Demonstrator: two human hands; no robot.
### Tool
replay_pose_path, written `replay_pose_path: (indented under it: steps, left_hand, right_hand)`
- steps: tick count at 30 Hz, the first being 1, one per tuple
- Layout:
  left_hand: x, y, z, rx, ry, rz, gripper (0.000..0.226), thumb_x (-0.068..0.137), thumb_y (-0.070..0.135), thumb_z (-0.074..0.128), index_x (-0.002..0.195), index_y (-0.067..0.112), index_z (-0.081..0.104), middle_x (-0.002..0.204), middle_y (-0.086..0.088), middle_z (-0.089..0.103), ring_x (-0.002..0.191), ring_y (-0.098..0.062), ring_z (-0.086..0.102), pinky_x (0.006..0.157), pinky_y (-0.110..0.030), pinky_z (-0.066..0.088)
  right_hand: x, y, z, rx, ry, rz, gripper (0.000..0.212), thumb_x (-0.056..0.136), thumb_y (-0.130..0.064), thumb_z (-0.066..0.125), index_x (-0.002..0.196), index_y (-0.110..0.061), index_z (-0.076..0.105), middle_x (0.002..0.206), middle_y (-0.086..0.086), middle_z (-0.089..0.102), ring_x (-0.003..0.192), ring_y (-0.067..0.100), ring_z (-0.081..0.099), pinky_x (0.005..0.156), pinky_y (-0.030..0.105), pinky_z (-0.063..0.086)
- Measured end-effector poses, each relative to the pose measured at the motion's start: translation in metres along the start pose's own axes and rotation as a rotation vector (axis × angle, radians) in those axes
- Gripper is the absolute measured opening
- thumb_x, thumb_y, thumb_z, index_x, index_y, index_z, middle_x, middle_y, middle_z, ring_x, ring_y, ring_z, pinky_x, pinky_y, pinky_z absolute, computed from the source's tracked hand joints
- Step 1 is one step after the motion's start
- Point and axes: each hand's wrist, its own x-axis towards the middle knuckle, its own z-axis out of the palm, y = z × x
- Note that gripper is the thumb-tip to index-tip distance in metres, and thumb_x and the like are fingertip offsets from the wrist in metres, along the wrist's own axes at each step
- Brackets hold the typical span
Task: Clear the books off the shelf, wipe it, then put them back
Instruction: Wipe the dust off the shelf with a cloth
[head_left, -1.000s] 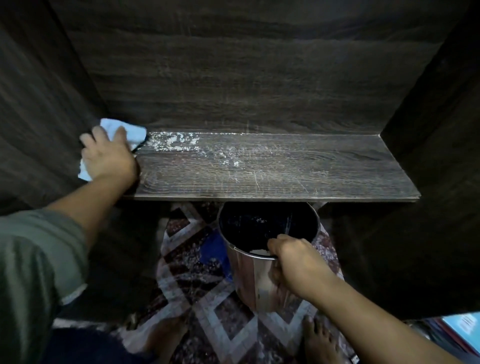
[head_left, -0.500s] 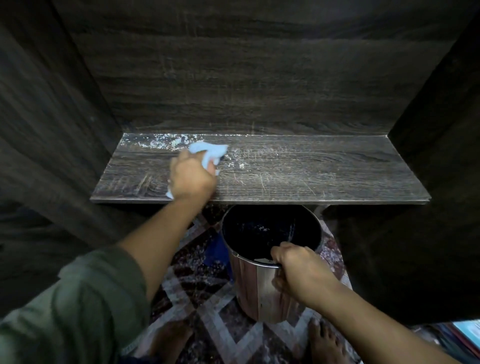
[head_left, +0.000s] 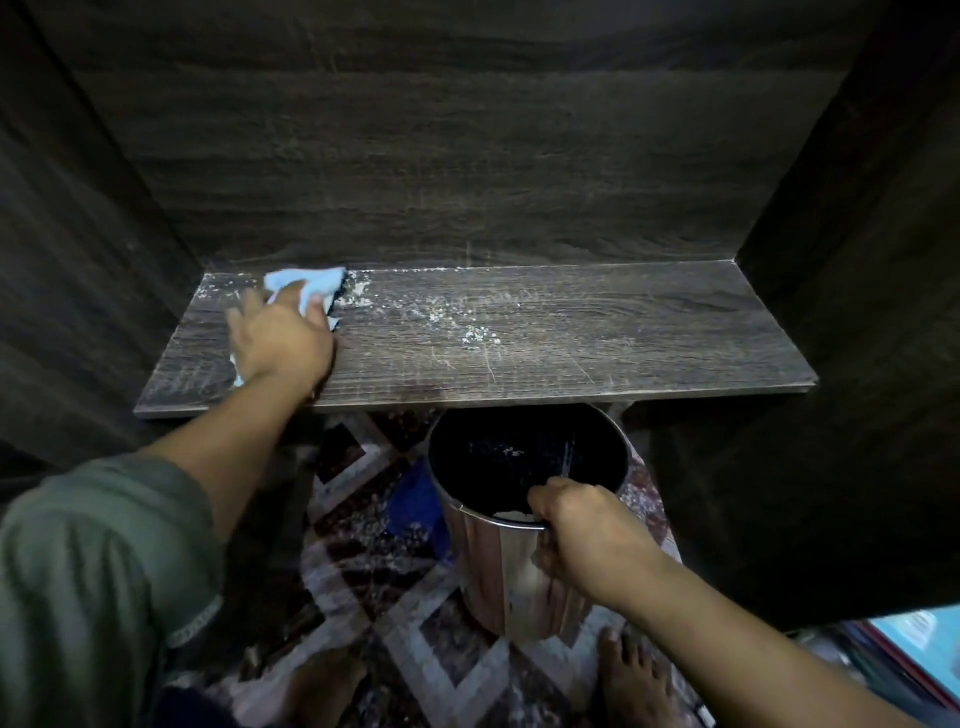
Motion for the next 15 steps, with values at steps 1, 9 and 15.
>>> replay_pose_path:
  steps: [1, 9, 15]
  left_hand:
    - [-0.001, 0.002, 0.003, -0.011, -0.03, 0.048, 0.048, 0.097, 0.044, 0.035, 0.129, 0.018, 0.058, 0.126, -0.023, 0.05, 0.119, -0.038, 0.041, 0.102, -0.041, 0.029]
    - [-0.059, 0.102, 0.012, -0.368, -0.266, 0.615, 0.039, 0.098, 0.038, 0.045, 0.131, 0.025, 0.06, 0.119, -0.005, 0.055, 0.108, -0.023, 0.044, 0.093, -0.036, 0.038]
    - [-0.011, 0.107, 0.017, -0.25, -0.188, 0.564, 0.037, 0.099, 0.04, 0.046, 0.133, 0.032, 0.057, 0.129, -0.005, 0.051, 0.115, -0.029, 0.042, 0.099, -0.037, 0.035]
  right_hand:
    - [-0.001, 0.001, 0.0, 0.004, 0.0, 0.01, 0.023, 0.08, -0.021, 0.063, 0.103, -0.018, 0.057, 0.109, 0.004, 0.056, 0.102, 0.033, 0.058, 0.073, 0.031, 0.037]
    - [-0.001, 0.006, 0.005, 0.05, -0.001, 0.038, 0.027, 0.077, -0.02, 0.063, 0.104, -0.021, 0.057, 0.107, 0.004, 0.056, 0.1, 0.037, 0.059, 0.079, 0.037, 0.046]
    - [-0.004, 0.012, 0.001, 0.062, 0.021, 0.03, 0.019, 0.077, -0.018, 0.062, 0.095, -0.021, 0.056, 0.103, 0.004, 0.056, 0.096, 0.037, 0.059, 0.07, 0.032, 0.038]
